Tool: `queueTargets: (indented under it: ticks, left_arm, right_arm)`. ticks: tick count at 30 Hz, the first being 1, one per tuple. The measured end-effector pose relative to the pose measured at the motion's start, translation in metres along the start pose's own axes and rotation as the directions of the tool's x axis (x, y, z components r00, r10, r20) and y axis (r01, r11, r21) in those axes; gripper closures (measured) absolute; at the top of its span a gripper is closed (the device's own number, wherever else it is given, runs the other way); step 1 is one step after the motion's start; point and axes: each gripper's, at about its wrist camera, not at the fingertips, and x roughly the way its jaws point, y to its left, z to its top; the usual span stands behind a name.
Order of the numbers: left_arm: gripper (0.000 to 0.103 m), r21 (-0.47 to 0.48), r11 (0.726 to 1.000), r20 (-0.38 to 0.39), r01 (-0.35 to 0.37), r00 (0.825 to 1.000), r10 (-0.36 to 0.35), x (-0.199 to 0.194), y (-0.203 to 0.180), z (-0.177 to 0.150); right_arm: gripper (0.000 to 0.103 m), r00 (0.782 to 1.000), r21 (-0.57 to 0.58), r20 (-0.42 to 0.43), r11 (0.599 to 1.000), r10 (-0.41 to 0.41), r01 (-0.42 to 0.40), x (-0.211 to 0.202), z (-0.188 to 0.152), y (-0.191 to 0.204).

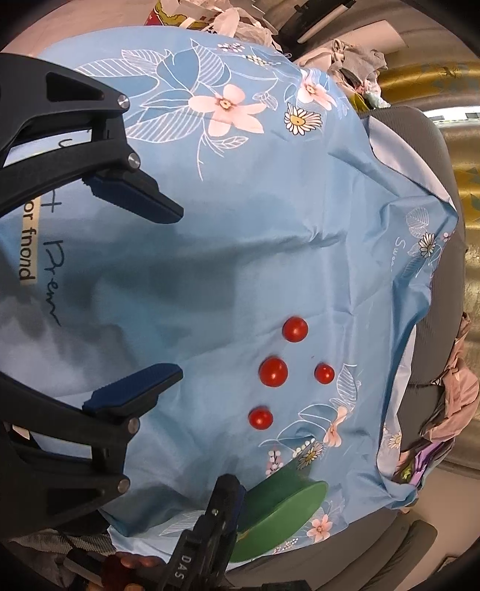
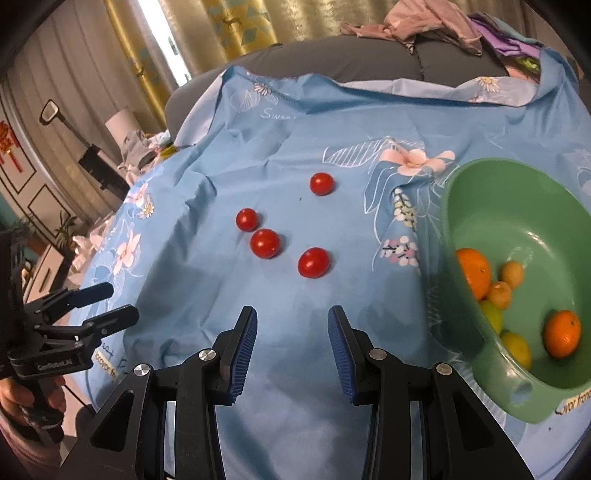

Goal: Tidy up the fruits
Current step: 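Move both open tools toward the cherry tomatoes on the cloth, then grasp a cherry tomato with the right tool while the left tool grasps another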

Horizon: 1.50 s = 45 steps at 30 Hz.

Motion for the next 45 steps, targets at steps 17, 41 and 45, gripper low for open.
queueTargets:
  ticks: [17,41,45]
  left_arm:
    - [0.026,0.056,0.997,-0.020,0.055,0.998,-0.054,0.040,-0.021,0.035]
    - [0.048,0.121,0.983,-0.082,0.137,0.988,-0.128,0.092,-0.055,0.073]
    - [0.048,0.142,0.978,-0.090,0.154,0.986,-0.142,0.099,-0.065,0.078]
  right_arm:
    - [0.063,0.995,-0.032,-0.076,0.998,-0.063,0.061,0.052,0.022,-0.003]
    - [0.072,0.997,-0.055,-0.032,0.996,-0.068,0.066,0.064,0.037,-0.017]
    - [0.072,0.999,-0.039,-0.008,0.998,-0.052,0.051,0.053,0.033,-0.021]
